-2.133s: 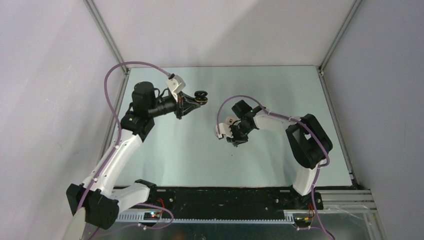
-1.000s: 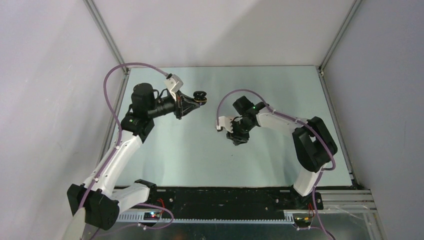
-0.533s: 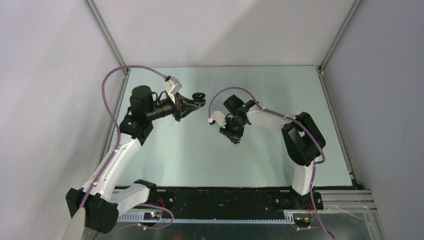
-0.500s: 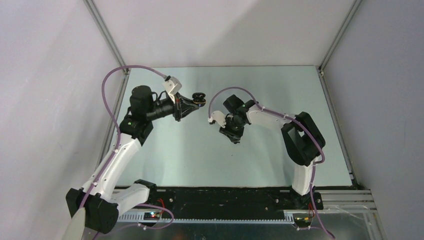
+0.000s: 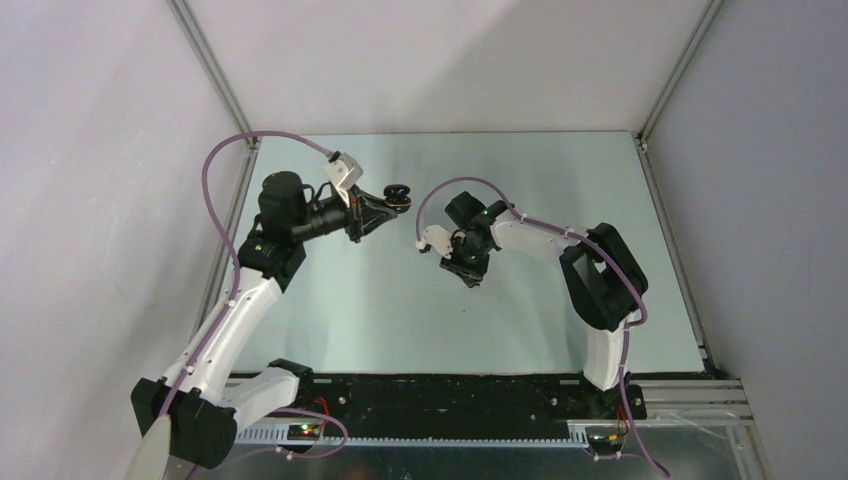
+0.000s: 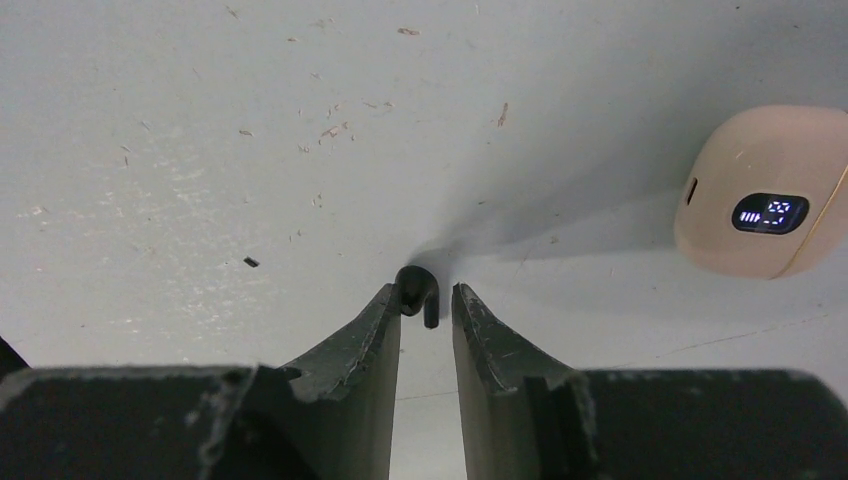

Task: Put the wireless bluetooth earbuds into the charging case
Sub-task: Pick up the earbud from the center of the board.

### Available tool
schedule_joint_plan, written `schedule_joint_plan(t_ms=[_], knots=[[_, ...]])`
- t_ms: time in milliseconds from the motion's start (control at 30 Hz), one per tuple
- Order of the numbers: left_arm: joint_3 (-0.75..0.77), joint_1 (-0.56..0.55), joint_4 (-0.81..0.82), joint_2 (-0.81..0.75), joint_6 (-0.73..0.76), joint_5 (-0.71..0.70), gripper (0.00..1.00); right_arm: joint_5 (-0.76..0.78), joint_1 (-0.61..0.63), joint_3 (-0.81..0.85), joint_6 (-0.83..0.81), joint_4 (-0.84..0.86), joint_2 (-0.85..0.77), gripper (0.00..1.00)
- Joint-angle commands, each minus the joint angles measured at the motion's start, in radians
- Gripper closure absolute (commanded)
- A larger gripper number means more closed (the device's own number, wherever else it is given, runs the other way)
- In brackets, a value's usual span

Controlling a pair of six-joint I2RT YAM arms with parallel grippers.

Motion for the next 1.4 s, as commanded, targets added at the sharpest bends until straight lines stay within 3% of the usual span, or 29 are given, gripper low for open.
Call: schedule_joint_plan(t_ms=[0,400,667,1000,1367], knots=[[0.013,0.006,0.014,-0.023,0.001,-0.009,1.00,0.017,0.005,0.032,-0.024,-0.018,0.007,0.70],[0.012,0.008,0.014,-0.019,0.002,-0.008,1.00,0.018,0.008,0.033,0.008,-0.034,0.045,0.72],[0.010,0.008,0.011,-0.020,0.005,-0.008,1.00,0.025,0.007,0.032,0.017,-0.034,0.064,0.78],[0.002,0.011,0.012,-0.019,0.003,-0.005,1.00,0.019,0.012,0.034,0.082,-0.026,0.094,0.71],[0.000,0.011,0.012,-0.013,-0.001,0.001,1.00,0.023,0.011,0.034,0.140,-0.027,0.109,0.72]])
